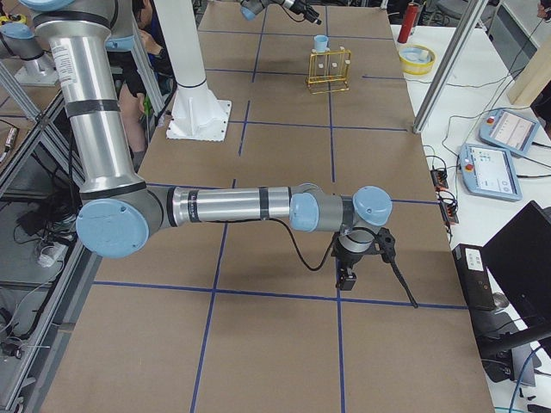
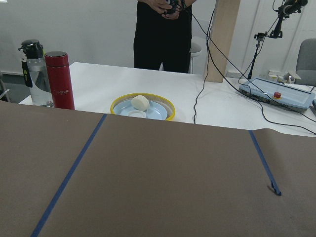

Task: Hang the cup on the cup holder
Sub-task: 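Move the left gripper down to the light blue cup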

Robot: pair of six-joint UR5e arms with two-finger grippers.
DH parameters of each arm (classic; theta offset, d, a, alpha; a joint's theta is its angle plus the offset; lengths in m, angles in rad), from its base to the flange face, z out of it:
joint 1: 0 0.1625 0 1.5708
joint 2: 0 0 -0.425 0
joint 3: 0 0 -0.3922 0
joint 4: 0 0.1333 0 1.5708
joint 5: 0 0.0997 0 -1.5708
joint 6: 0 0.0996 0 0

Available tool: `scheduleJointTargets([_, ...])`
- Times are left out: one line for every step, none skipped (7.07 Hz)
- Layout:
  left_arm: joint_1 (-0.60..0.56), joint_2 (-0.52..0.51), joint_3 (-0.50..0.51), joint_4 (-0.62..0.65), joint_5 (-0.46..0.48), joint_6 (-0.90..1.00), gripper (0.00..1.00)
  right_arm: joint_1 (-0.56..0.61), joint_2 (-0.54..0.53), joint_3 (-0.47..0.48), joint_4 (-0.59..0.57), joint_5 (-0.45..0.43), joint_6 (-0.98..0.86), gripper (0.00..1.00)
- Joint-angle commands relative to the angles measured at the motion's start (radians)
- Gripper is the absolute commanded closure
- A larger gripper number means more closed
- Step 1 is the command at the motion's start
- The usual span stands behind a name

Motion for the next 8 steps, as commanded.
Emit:
scheduleJointTargets([0.051, -0.013, 0.050, -0.024, 0.066, -0.001, 0.00, 0.000, 0.000, 0.000, 0.000, 0.000, 0.000, 0.00])
scheduleJointTargets([0.054, -0.046, 0.083, -0.031, 0.071, -0.002, 0.00, 0.000, 0.000, 0.000, 0.000, 0.000, 0.000, 0.00])
scheduleJointTargets([0.060, -0.077, 0.131, -0.054, 0.086, -0.001, 0.00, 0.000, 0.000, 0.000, 0.000, 0.000, 0.000, 0.00])
scheduleJointTargets([0.083, -0.094, 0.169, -0.063, 0.120, -0.001, 0.00, 0.000, 0.000, 0.000, 0.000, 0.000, 0.000, 0.00])
scheduleJointTargets([0.093, -0.099, 0.201, -0.091, 0.149, -0.001, 0.00, 0.000, 0.000, 0.000, 0.000, 0.000, 0.000, 0.00])
scheduleJointTargets([0.109, -0.111, 0.229, -0.096, 0.181, -0.002, 0.00, 0.000, 0.000, 0.000, 0.000, 0.000, 0.000, 0.00])
scheduleJointTargets([0.117, -0.113, 0.239, -0.096, 0.204, -0.002, 0.00, 0.000, 0.000, 0.000, 0.000, 0.000, 0.000, 0.00])
scheduleJointTargets([0.132, -0.117, 0.248, -0.096, 0.212, -0.002, 0.00, 0.000, 0.000, 0.000, 0.000, 0.000, 0.000, 0.00])
